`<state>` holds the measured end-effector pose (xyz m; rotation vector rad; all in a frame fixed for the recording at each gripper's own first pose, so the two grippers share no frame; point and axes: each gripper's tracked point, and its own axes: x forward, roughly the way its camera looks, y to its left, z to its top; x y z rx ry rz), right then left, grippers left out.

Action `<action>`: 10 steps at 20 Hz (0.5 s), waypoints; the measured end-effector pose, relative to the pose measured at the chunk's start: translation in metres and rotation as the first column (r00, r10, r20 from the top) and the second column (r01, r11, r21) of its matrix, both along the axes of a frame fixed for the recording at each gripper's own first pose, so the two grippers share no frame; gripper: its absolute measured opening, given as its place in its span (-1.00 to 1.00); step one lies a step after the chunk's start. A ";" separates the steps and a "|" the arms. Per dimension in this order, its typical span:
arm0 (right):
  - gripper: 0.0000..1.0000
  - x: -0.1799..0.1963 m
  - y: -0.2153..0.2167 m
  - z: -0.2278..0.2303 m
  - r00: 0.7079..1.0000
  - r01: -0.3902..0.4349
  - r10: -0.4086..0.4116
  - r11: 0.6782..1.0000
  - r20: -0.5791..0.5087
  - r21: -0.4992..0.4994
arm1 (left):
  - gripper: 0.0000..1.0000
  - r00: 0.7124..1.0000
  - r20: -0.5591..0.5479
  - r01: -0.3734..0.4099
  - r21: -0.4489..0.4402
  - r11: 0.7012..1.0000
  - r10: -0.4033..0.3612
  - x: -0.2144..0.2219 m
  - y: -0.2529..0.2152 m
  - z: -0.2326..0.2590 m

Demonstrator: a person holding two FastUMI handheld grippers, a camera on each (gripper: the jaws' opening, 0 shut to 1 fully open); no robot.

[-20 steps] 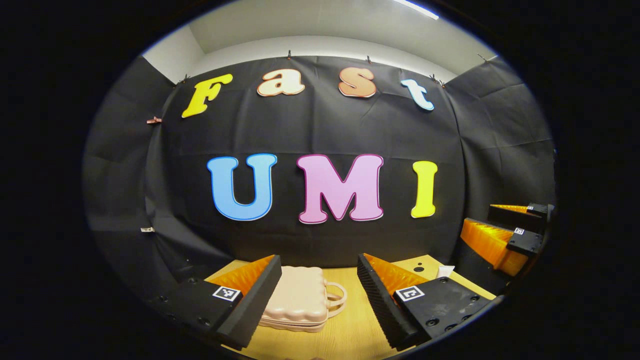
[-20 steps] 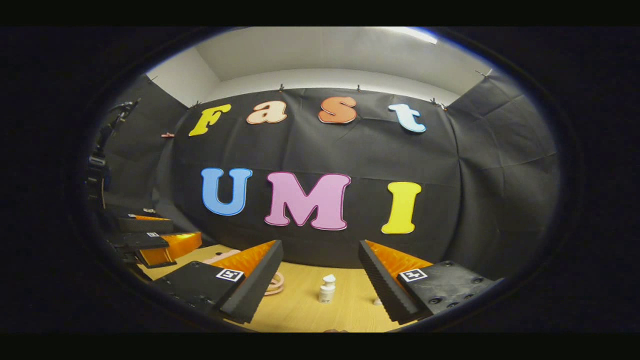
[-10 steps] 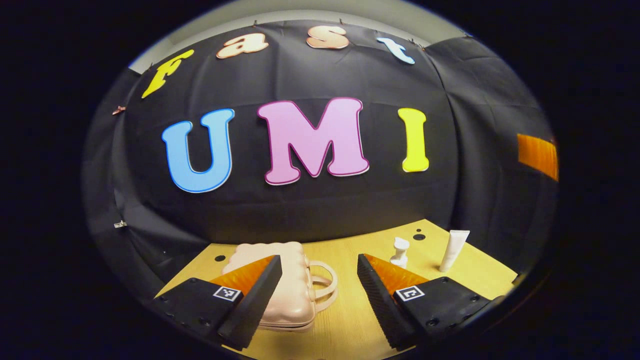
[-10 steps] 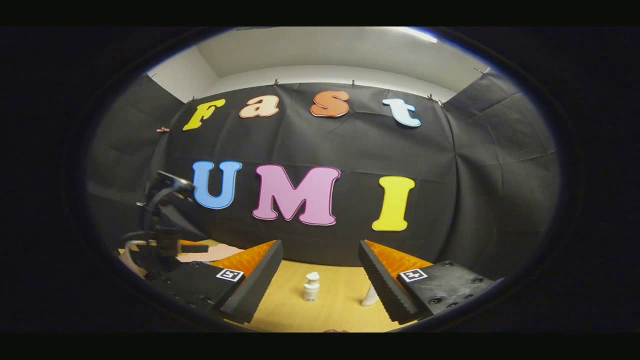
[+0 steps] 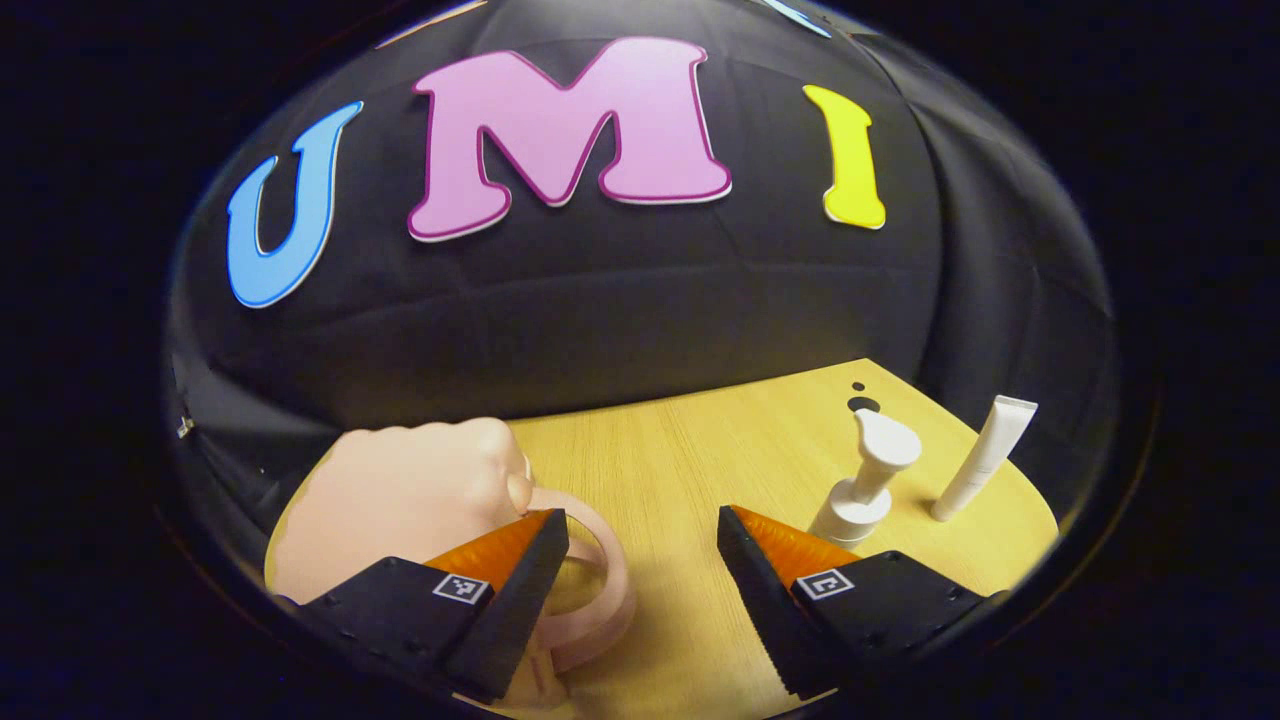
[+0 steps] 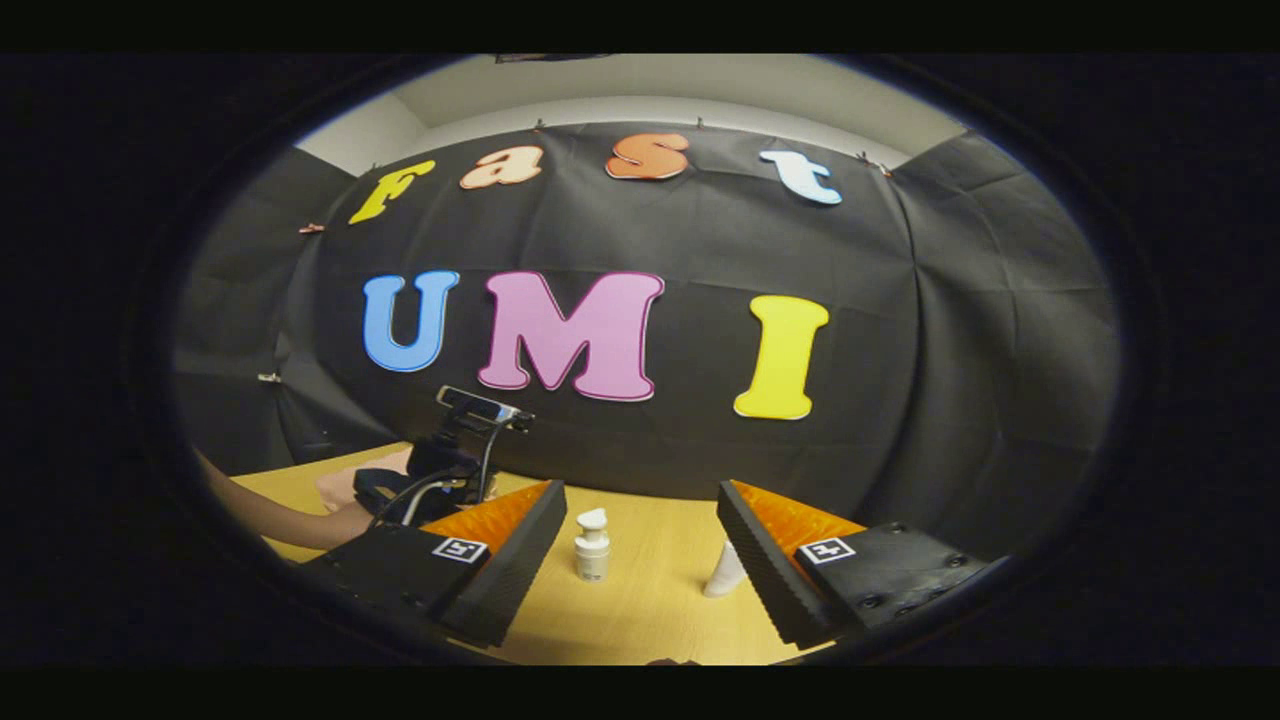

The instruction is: First open the suitcase, pack the skin care products into it, and then close the suitcase.

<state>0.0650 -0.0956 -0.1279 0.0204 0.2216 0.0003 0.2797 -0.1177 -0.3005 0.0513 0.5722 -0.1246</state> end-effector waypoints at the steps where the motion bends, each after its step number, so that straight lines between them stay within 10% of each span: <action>1: 0.94 0.003 -0.004 -0.004 1.000 0.006 -0.006 1.000 -0.004 -0.001 | 0.89 0.999 -0.027 -0.020 -0.001 1.000 0.020 0.005 0.000 -0.011; 6: 0.93 0.013 -0.019 -0.021 1.000 0.020 -0.020 1.000 -0.022 -0.024 | 0.80 0.970 -0.203 -0.126 0.047 0.991 0.133 0.015 0.010 -0.059; 10: 0.94 0.014 -0.031 -0.028 0.998 0.054 -0.055 0.998 -0.037 -0.015 | 0.14 0.948 -0.262 -0.148 0.147 0.978 0.183 0.015 0.025 -0.079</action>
